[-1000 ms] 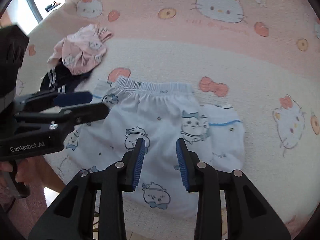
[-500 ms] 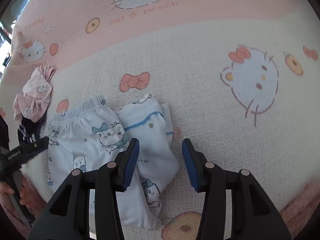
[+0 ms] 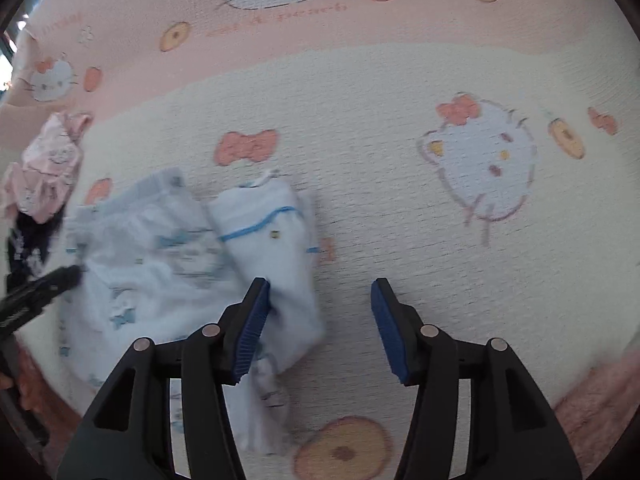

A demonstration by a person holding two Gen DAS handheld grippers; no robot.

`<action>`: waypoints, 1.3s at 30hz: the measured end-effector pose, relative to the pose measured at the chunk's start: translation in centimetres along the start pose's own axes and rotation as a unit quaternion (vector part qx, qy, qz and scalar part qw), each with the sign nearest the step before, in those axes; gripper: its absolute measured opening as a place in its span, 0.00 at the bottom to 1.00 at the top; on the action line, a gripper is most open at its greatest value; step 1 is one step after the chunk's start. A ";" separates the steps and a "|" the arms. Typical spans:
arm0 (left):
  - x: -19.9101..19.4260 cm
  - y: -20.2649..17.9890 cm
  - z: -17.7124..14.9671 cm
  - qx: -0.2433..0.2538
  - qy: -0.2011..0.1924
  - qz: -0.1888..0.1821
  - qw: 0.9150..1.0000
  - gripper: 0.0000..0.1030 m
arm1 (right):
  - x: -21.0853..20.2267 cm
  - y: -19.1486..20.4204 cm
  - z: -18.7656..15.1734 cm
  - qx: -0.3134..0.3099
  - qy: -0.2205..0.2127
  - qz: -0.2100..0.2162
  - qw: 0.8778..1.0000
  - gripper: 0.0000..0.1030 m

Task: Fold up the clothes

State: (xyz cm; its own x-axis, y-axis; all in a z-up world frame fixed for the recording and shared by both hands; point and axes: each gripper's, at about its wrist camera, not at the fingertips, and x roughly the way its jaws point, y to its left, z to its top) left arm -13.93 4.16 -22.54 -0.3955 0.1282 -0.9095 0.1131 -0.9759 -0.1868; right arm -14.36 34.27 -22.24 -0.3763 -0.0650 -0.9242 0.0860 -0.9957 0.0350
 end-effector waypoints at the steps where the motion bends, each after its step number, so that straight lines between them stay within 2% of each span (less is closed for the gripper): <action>1: -0.4 0.3 0.0 -0.012 0.000 -0.007 1.000 0.43 | 0.1 -0.4 0.0 0.011 0.008 0.017 1.000 0.54; 5: -3.5 0.1 -0.2 -0.012 -0.038 -0.053 0.998 0.43 | -0.3 -0.8 -0.8 0.043 0.047 0.108 0.992 0.55; 7: -4.0 -0.6 -0.7 -0.004 -0.039 -0.091 0.995 0.43 | -0.1 0.0 -1.8 0.055 0.067 0.162 0.983 0.55; 8: -4.0 -0.9 -0.9 -0.002 -0.036 -0.111 0.993 0.38 | 0.1 0.2 -2.2 0.059 0.077 0.180 0.979 0.55; 10: -3.9 -1.6 -1.4 0.003 -0.026 -0.144 0.989 0.33 | 0.5 1.0 -2.6 0.053 0.081 0.189 0.977 0.57; 12: -2.4 -2.1 -1.9 0.013 0.005 -0.127 0.992 0.33 | 0.6 1.9 -2.6 0.037 0.065 0.184 0.980 0.57; 14: -0.7 -2.5 -2.5 0.019 0.045 -0.122 0.991 0.34 | 0.7 2.6 -2.5 0.026 0.053 0.182 0.982 0.40; 15: -0.5 -2.4 -2.8 0.017 0.051 -0.121 0.991 0.33 | 1.0 2.7 -2.3 0.028 0.052 0.183 0.981 0.27; 17: -1.3 -1.6 -2.7 -0.002 0.049 -0.137 0.989 0.34 | 1.5 2.7 -1.6 0.035 0.053 0.198 0.978 0.18; 18: -1.6 -1.0 -2.5 -0.019 0.047 -0.157 0.986 0.34 | 0.8 2.7 -1.3 0.033 0.049 0.210 0.976 0.14; 21: -2.5 1.0 -2.0 -0.070 0.039 -0.215 0.973 0.41 | -1.2 3.0 -0.2 0.025 0.035 0.247 0.968 0.15; 22: -2.7 1.8 -2.0 -0.092 0.035 -0.233 0.968 0.44 | -1.9 4.1 0.2 0.014 0.026 0.261 0.965 0.15; 25: -2.8 3.8 -2.2 -0.142 0.029 -0.278 0.950 0.45 | -2.3 7.9 0.9 -0.011 0.024 0.298 0.954 0.16; 28: -2.3 3.6 -2.4 -0.143 0.031 -0.301 0.942 0.45 | -0.5 10.5 -0.1 -0.021 0.048 0.313 0.948 0.19; 30: -1.7 2.3 -2.7 -0.130 0.044 -0.300 0.944 0.45 | 1.1 10.7 -1.4 -0.002 0.071 0.326 0.943 0.19; 32: -1.0 1.1 -2.9 -0.118 0.057 -0.299 0.945 0.46 | 1.0 10.0 -2.5 0.003 0.070 0.338 0.939 0.20; 35: 0.5 -0.9 -2.9 -0.098 0.071 -0.289 0.950 0.46 | -0.3 10.7 -2.8 -0.040 0.075 0.330 0.940 0.29; 36: 0.5 -1.5 -2.8 -0.086 0.068 -0.278 0.954 0.46 | -0.7 10.9 -3.0 -0.055 0.081 0.325 0.941 0.32; 39: 0.7 -3.4 -2.5 -0.048 0.057 -0.242 0.967 0.45 | -2.3 11.0 -4.2 -0.094 0.094 0.304 0.943 0.33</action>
State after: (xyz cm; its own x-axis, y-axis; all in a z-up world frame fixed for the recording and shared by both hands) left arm -12.31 7.99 -23.49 -0.3200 0.5905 -0.7409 0.0259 -0.7763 -0.6299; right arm -8.71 23.73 -21.36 -0.0355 -0.5892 -0.8072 0.4014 -0.7481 0.5284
